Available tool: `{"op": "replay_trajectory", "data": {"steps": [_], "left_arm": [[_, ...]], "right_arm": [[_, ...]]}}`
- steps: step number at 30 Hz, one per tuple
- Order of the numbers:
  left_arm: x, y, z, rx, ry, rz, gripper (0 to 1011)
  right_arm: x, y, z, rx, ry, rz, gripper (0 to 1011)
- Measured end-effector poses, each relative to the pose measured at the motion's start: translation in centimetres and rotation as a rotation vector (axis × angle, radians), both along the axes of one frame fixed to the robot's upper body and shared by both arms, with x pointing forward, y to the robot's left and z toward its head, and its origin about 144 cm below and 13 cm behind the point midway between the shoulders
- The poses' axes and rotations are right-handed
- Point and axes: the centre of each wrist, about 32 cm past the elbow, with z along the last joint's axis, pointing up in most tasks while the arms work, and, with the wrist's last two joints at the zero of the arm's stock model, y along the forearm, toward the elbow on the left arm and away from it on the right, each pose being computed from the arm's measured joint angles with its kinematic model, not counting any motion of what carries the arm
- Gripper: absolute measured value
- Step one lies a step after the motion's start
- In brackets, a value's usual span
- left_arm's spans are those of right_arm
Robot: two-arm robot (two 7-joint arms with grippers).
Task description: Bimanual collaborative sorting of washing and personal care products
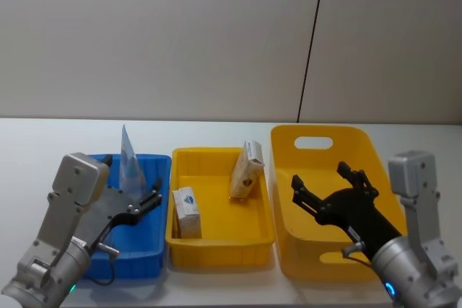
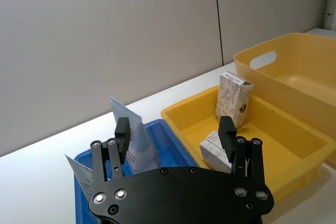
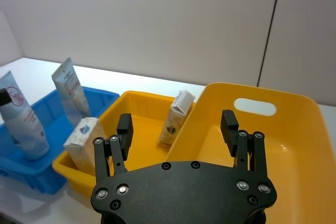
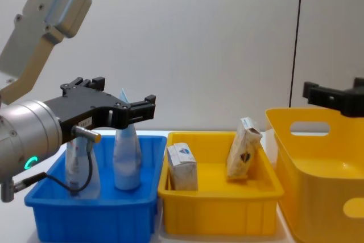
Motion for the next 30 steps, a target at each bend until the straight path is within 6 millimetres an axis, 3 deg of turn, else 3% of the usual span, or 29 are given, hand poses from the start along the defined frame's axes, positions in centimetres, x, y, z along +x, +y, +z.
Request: {"op": "replay_trajectory", "data": {"steps": [14, 30], "left_arm": [[0.0, 0.0, 0.0, 0.000, 0.000, 0.000, 1001], [0.0, 0.0, 0.0, 0.000, 0.000, 0.000, 1001]], "right_arm": [[4.3, 1.9, 2.7, 0.075, 0.150, 0.119, 1002], [7.6, 5.9, 3.2, 0.057, 0.339, 0.222, 1002]]}}
